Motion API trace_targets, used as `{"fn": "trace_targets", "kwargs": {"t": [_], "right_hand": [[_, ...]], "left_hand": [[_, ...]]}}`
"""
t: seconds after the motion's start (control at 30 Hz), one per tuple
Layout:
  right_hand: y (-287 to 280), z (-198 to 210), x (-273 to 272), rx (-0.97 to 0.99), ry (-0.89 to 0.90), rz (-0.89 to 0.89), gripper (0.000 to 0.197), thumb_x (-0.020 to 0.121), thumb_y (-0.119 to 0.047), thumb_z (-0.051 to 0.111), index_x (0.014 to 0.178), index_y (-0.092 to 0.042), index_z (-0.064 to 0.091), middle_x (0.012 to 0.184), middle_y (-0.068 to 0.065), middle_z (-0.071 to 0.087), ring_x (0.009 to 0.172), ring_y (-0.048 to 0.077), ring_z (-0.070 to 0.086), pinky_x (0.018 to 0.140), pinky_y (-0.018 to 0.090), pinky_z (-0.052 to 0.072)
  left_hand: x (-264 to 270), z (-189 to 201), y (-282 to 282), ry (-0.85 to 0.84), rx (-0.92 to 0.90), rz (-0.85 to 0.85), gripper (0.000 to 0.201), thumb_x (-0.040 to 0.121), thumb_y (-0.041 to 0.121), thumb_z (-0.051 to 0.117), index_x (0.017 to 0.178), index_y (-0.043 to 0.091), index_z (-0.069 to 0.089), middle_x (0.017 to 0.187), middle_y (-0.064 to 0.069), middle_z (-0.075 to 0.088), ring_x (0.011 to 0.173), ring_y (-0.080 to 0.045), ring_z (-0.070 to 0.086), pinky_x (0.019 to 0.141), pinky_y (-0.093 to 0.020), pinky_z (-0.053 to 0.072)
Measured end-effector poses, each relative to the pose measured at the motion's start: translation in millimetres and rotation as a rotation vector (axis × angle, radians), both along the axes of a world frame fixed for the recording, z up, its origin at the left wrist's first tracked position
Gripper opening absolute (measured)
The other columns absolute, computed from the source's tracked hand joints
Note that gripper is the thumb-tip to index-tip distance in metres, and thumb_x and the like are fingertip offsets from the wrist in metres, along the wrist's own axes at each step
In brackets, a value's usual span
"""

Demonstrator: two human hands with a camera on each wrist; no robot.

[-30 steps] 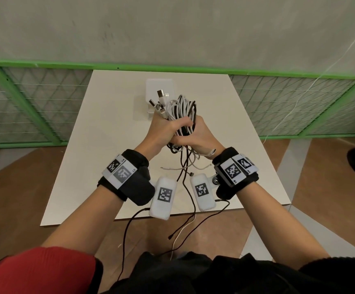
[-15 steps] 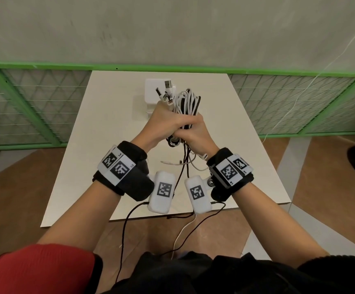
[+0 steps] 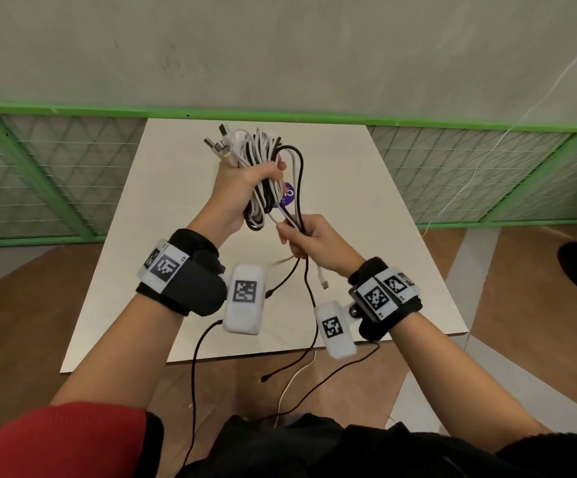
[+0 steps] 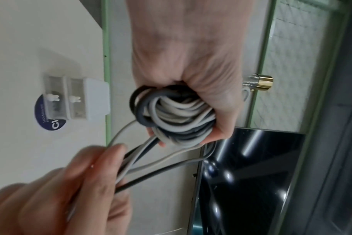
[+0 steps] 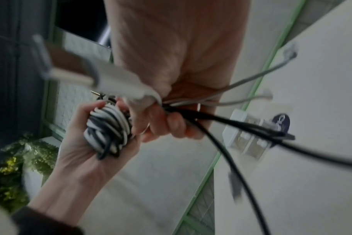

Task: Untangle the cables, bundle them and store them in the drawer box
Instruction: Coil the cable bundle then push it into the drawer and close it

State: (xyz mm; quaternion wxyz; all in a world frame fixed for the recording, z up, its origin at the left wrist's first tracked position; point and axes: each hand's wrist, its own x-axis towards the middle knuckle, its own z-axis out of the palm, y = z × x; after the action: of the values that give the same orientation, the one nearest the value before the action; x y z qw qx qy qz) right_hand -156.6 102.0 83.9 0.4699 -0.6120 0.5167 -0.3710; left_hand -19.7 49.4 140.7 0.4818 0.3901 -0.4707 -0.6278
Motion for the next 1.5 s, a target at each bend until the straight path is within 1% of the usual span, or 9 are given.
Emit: {"fn": "trace_targets", "kwargs": {"t": [0.1, 0.17, 0.27, 0.37, 0.67, 0.8, 1.17, 1.33, 1.5], "right_hand": [[-2, 4, -20, 0.051, 0.035, 0.136, 0.036, 0.095, -0.020, 0.049, 0.061, -0.011, 0.042, 0.050, -0.007, 0.040, 0.046, 0.007, 0.048, 0.073, 0.033, 0.051], [-2, 5, -28, 0.080, 0.000, 0.208, 0.038, 0.097, -0.025, 0.043, 0.061, -0.013, 0.039, 0.047, -0.011, 0.037, 0.049, 0.009, 0.052, 0.092, 0.042, 0.049], [1, 11, -27, 0.212, -0.127, 0.221, 0.042, 0.101, -0.026, 0.032, 0.059, -0.019, 0.033, 0.046, -0.012, 0.029, 0.041, 0.007, 0.036, 0.067, 0.026, 0.054], [3, 21, -26, 0.337, -0.052, 0.298, 0.042, 0.101, -0.024, 0.032, 0.059, -0.018, 0.029, 0.046, -0.013, 0.024, 0.039, 0.005, 0.019, 0.044, 0.015, 0.026], [-10, 56, -19, 0.333, 0.611, 0.284, 0.040, 0.085, -0.012, 0.059, 0.054, -0.015, 0.034, 0.052, 0.002, 0.030, 0.046, 0.015, 0.030, 0.050, 0.026, 0.029], [-11, 60, -11, 0.323, 0.754, 0.252, 0.023, 0.081, -0.015, 0.062, 0.065, -0.010, 0.047, 0.055, 0.001, 0.039, 0.047, 0.014, 0.037, 0.046, 0.022, 0.033], [-19, 62, -23, 0.413, 0.608, 0.243, 0.025, 0.078, -0.011, 0.071, 0.060, -0.017, 0.055, 0.040, -0.011, 0.046, 0.039, 0.004, 0.040, 0.044, 0.014, 0.035], [-26, 70, -29, 0.369, 0.667, 0.152, 0.027, 0.076, -0.008, 0.071, 0.053, -0.012, 0.057, 0.037, -0.008, 0.052, 0.035, 0.004, 0.043, 0.046, 0.017, 0.037], [-29, 68, -22, 0.336, 0.649, 0.115, 0.018, 0.071, 0.000, 0.070, 0.056, -0.004, 0.061, 0.036, -0.005, 0.053, 0.034, 0.007, 0.043, 0.049, 0.020, 0.037]], "left_hand": [[3, -2, 0, 0.055, 0.072, -0.010, 0.010, 0.057, 0.006, 0.060, 0.067, 0.008, 0.061, 0.059, 0.001, 0.061, 0.051, -0.017, 0.059, 0.059, -0.027, 0.051], [5, -1, -1, 0.091, 0.109, -0.049, 0.012, 0.059, 0.008, 0.058, 0.070, 0.006, 0.055, 0.054, -0.002, 0.056, 0.047, -0.018, 0.058, 0.048, -0.022, 0.048], [9, 3, 0, 0.127, 0.174, -0.144, 0.014, 0.061, 0.010, 0.053, 0.074, 0.007, 0.052, 0.059, -0.002, 0.054, 0.046, -0.016, 0.057, 0.046, -0.020, 0.045], [15, 4, 0, -0.006, 0.145, -0.312, 0.024, 0.054, 0.009, 0.060, 0.077, 0.005, 0.053, 0.060, 0.000, 0.056, 0.047, -0.014, 0.054, 0.051, -0.023, 0.047], [10, 3, 11, -0.423, -0.056, -0.379, 0.035, 0.046, 0.017, 0.069, 0.078, 0.006, 0.064, 0.068, -0.002, 0.063, 0.060, -0.013, 0.058, 0.061, -0.027, 0.047], [5, 3, 15, -0.570, -0.108, -0.390, 0.011, 0.066, 0.006, 0.068, 0.075, 0.007, 0.062, 0.060, 0.001, 0.057, 0.056, -0.010, 0.053, 0.059, -0.026, 0.044], [-5, -12, 20, -0.693, -0.158, -0.439, 0.026, 0.068, 0.006, 0.068, 0.092, -0.004, 0.063, 0.076, -0.011, 0.063, 0.068, -0.015, 0.057, 0.067, -0.030, 0.048], [-8, -24, 17, -0.764, -0.155, -0.363, 0.050, 0.049, 0.031, 0.071, 0.094, 0.012, 0.065, 0.086, -0.005, 0.071, 0.082, -0.018, 0.067, 0.079, -0.036, 0.056], [-10, -29, 18, -0.622, -0.132, -0.336, 0.041, 0.062, 0.012, 0.081, 0.100, 0.010, 0.066, 0.094, -0.007, 0.072, 0.091, -0.021, 0.068, 0.085, -0.036, 0.055]]}}
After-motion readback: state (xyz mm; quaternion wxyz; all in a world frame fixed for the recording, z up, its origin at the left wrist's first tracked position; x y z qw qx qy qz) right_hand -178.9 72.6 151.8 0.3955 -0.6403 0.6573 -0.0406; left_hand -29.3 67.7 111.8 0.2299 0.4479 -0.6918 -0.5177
